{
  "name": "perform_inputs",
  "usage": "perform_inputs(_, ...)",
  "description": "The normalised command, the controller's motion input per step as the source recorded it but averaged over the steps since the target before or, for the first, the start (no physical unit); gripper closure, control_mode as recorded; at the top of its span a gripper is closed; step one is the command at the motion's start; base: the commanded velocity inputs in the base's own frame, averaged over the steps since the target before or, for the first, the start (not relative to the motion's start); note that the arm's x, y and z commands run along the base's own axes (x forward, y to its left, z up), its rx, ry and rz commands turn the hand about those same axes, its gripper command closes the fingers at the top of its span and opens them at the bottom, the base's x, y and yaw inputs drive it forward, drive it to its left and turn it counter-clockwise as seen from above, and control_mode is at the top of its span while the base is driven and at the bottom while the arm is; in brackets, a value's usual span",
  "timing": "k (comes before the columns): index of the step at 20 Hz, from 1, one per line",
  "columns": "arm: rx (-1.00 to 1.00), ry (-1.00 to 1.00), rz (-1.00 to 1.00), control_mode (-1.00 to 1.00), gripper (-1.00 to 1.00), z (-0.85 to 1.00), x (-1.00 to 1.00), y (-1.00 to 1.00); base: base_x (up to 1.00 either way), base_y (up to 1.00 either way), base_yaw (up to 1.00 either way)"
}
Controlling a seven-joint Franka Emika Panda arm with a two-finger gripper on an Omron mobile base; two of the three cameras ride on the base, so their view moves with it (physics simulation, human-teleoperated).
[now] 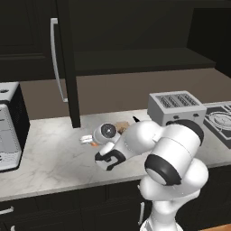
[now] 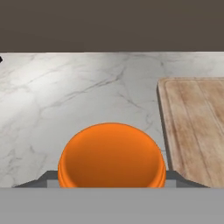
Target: Pick the bread, place it on the cutting board, pick the jam, place it on the counter, and close the cabinet.
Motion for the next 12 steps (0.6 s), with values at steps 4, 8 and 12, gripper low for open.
perform_inputs(4,0.00,0.01,0.00,-1.00,1.00,-0.07,0.00,0.00,0.00,0.00,0.00)
perform_inputs(8,0.00,0.01,0.00,-1.00,1.00,-0.10,0.00,0.00,0.00,0.00,0.00)
perform_inputs(12,0.00,0.00,0.00,-1.00,1.00,-0.13,0.00,0.00,0.00,0.00,0.00)
